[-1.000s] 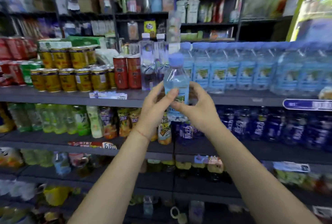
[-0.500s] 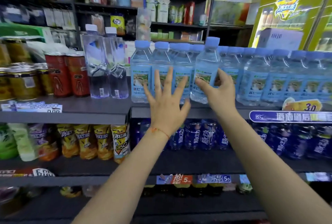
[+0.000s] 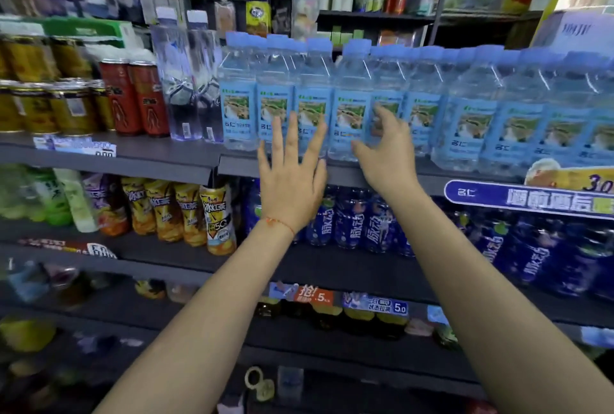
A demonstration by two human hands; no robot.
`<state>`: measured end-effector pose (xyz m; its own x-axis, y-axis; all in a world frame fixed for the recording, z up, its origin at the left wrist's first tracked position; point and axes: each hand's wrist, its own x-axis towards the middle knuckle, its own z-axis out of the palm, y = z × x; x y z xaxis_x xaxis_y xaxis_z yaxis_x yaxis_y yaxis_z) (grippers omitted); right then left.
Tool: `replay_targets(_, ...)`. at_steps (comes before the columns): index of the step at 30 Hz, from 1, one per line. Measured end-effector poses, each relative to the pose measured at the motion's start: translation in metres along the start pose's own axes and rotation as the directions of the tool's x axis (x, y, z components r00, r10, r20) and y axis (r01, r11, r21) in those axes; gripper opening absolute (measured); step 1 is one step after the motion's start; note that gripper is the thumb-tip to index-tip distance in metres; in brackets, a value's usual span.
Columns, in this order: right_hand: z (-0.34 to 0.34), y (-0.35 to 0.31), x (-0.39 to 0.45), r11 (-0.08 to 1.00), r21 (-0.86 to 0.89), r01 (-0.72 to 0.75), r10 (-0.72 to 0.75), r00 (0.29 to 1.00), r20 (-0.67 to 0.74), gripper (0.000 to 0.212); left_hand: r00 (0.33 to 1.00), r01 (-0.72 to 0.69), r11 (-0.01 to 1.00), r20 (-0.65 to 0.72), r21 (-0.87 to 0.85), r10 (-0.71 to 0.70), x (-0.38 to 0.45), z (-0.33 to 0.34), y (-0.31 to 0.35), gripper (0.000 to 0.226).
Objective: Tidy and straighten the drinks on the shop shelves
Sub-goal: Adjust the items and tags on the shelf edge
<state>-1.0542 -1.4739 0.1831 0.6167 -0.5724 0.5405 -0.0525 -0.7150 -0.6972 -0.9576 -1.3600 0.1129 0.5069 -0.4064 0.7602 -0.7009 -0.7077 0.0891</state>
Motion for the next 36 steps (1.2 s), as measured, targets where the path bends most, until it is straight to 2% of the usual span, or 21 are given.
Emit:
replay_targets(5, -0.05, 0.027, -0.059, 0.984, 0.112, 0.137, -0.136, 0.991, -0.013, 0.037, 0.982, 0.164, 0.973, 0.119, -0.16, -0.146, -0.053, -0.012, 0.043, 0.058)
replay_targets(7, -0.072, 0.048, -0.09, 0.966, 0.183, 0.181, -0.191, 0.981, 0.04, 0.021, 0.975, 0.21, 0.939, 0.126, -0.271, -0.182, -0.084, -0.02, 0.075, 0.054)
replay_targets(9, -0.091, 0.079, -0.124, 0.962, 0.219, 0.162, -0.193, 0.973, 0.124, 0.016, 0.964, 0.263, 0.899, 0.141, -0.35, -0.227, -0.119, -0.022, 0.11, 0.045)
replay_targets(13, -0.125, 0.148, -0.187, 0.978, 0.202, -0.045, -0.024, 0.945, 0.326, 0.018, 0.864, 0.478, 0.78, 0.375, -0.404, -0.335, -0.185, -0.017, 0.164, 0.036)
replay_targets(15, -0.14, 0.181, -0.214, 0.971, 0.192, -0.142, 0.058, 0.92, 0.387, 0.018, 0.794, 0.593, 0.663, 0.468, -0.456, -0.388, -0.21, -0.014, 0.181, 0.031)
replay_targets(19, -0.164, 0.237, -0.253, 0.917, 0.229, -0.325, 0.214, 0.889, 0.405, 0.019, 0.626, 0.78, 0.374, 0.605, -0.502, -0.492, -0.249, -0.01, 0.205, 0.022)
replay_targets(22, -0.17, 0.27, -0.274, 0.874, 0.243, -0.42, 0.309, 0.868, 0.389, 0.022, 0.561, 0.828, 0.313, 0.676, -0.465, -0.478, -0.274, -0.001, 0.218, 0.022)
replay_targets(25, -0.17, 0.287, -0.288, 0.841, 0.239, -0.485, 0.373, 0.841, 0.391, 0.023, 0.518, 0.855, 0.272, 0.713, -0.441, -0.473, -0.295, 0.005, 0.22, 0.02)
replay_targets(29, -0.144, 0.29, -0.296, 0.81, 0.241, -0.534, 0.393, 0.8, 0.453, 0.022, 0.423, 0.9, 0.174, 0.701, -0.4, -0.574, -0.321, 0.003, 0.198, 0.019)
replay_targets(36, -0.042, 0.241, -0.313, 0.808, 0.161, -0.567, 0.369, 0.7, 0.612, 0.019, 0.287, 0.94, 0.059, 0.683, -0.336, -0.672, -0.367, -0.008, 0.112, 0.021)
